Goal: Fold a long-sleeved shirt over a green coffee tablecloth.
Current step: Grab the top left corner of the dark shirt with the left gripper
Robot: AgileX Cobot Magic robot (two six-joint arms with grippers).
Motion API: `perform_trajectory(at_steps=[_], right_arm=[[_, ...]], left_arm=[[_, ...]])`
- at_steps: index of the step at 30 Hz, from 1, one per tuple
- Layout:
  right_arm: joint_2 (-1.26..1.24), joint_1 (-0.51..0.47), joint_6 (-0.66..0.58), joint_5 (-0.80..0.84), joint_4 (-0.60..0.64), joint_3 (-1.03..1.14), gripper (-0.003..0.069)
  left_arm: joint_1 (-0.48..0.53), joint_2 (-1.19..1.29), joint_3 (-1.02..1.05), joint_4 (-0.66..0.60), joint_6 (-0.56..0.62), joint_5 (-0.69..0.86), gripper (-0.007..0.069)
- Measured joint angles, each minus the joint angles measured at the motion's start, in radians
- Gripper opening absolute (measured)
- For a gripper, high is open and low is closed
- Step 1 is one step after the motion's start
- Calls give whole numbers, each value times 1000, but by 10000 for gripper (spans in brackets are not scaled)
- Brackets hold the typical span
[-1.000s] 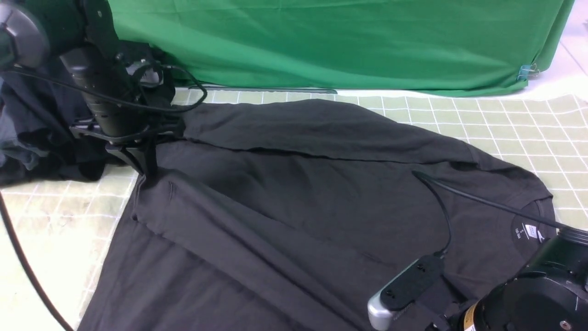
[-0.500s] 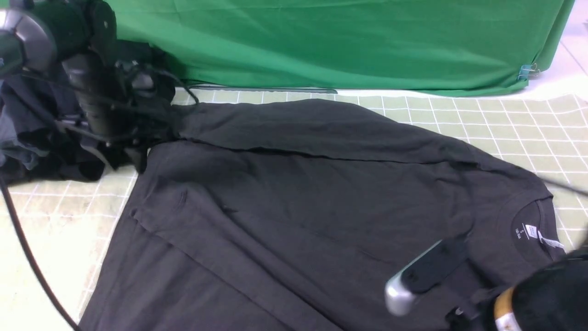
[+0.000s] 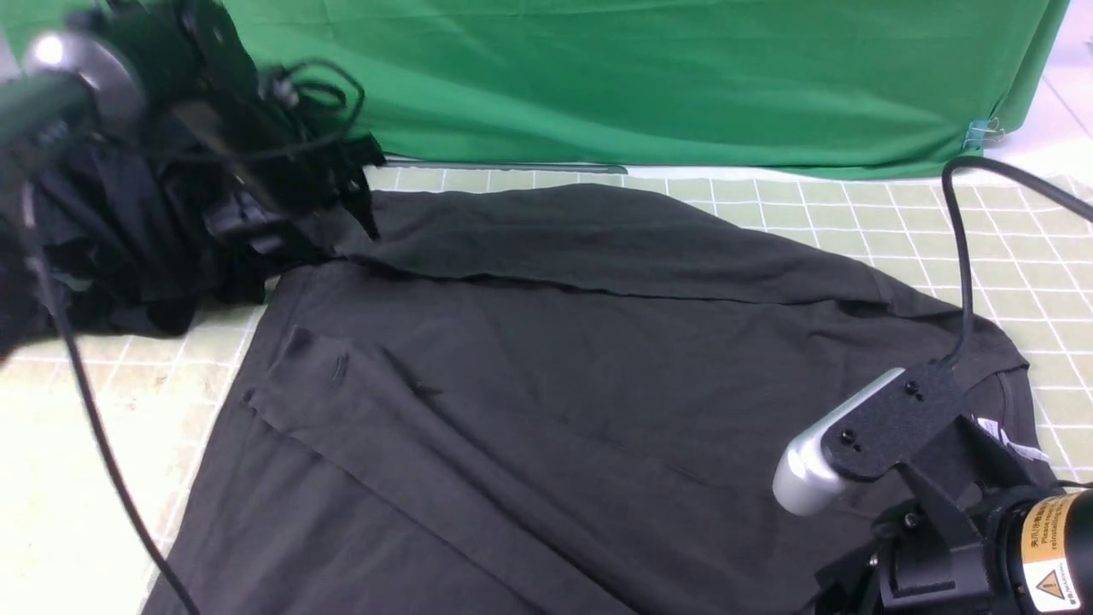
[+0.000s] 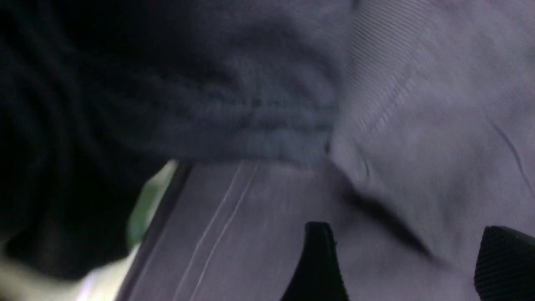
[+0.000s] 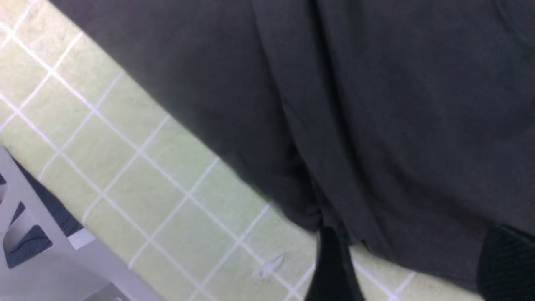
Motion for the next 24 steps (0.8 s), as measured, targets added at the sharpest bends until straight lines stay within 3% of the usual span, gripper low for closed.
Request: perform_trajectory(at_steps=[7, 10, 14, 17, 19, 24], right_arm=[[0, 0, 1, 3, 0, 0, 434], [0, 0, 4, 4, 0, 0, 433], [0, 0, 5, 4, 0, 0, 433], [0, 0, 4, 4, 0, 0, 433], [0, 0, 4, 4, 0, 0, 433], [0, 0, 4, 4, 0, 0, 433]], left_arm=[[3, 53, 0, -72, -57, -115, 463], [14, 69, -1, -131, -64, -142, 426], [19, 78, -4, -147, -66, -139, 320], [23, 81, -4, -152, -24, -116, 108], [23, 79, -3, -167, 22, -106, 43], [22, 24, 0, -195, 110, -58, 11]])
